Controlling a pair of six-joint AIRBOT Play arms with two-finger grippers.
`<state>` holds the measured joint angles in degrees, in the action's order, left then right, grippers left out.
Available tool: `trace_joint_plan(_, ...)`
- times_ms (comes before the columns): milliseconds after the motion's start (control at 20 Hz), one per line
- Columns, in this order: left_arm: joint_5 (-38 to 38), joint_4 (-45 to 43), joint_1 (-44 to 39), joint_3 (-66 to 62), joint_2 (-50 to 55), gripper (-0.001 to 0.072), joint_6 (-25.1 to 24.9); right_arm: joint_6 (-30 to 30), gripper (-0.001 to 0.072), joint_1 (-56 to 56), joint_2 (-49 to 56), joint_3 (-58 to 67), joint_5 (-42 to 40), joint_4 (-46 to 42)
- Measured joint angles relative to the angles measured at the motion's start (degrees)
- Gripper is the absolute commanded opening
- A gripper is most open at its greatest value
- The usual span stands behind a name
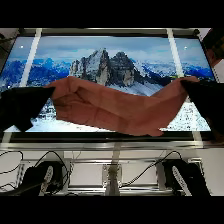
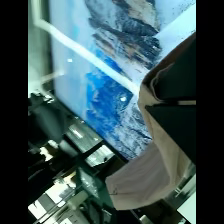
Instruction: Fold the clothes and pants, and hang the long-sleeved shirts on hangers.
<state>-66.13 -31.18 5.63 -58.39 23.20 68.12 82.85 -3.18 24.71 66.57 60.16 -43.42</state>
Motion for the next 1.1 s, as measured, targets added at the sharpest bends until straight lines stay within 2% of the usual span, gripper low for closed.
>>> trace_joint_plan(200, -0.39, -0.26, 0.11, 1.77, -2.23, 0.0013, 5.55, 1.81, 0.0007, -0.02, 3.32, 1.53, 0.44, -2.25)
trace_joint_plan(350, 0.11, -0.46, 0.11, 6.27, 0.35, 0.0014, 5.77, 2.23, 0.0007, -0.04, 11.61, 1.31, 1.44, -2.99)
trace_joint_plan(500, 3.82, -0.52, 0.11, 12.07, 7.02, 0.0013, 2.45, 2.25, 0.0008, -0.04, 22.21, 1.18, 1.01, -3.45)
trace_joint_plan(650, 9.64, 0.04, 0.11, 15.65, 17.42, 0.0013, -2.12, 2.08, 0.0008, -0.07, 33.18, 1.09, -2.78, -3.13)
trace_joint_plan(850, 15.96, 8.26, 0.13, 17.22, 32.87, 0.0014, -9.68, 1.99, 0.0008, -0.07, 43.67, 1.09, -9.27, -1.84)
trace_joint_plan(950, 17.07, 11.89, 0.17, 17.33, 39.06, 0.0013, -13.0, 1.97, 0.0008, -0.07, 46.25, 1.09, -9.01, -1.84)
trace_joint_plan(1100, 16.85, 11.65, 0.48, 16.46, 44.61, 0.0012, -15.65, 1.9, 0.0008, -0.57, 47.98, 1.07, -2.84, -3.34)
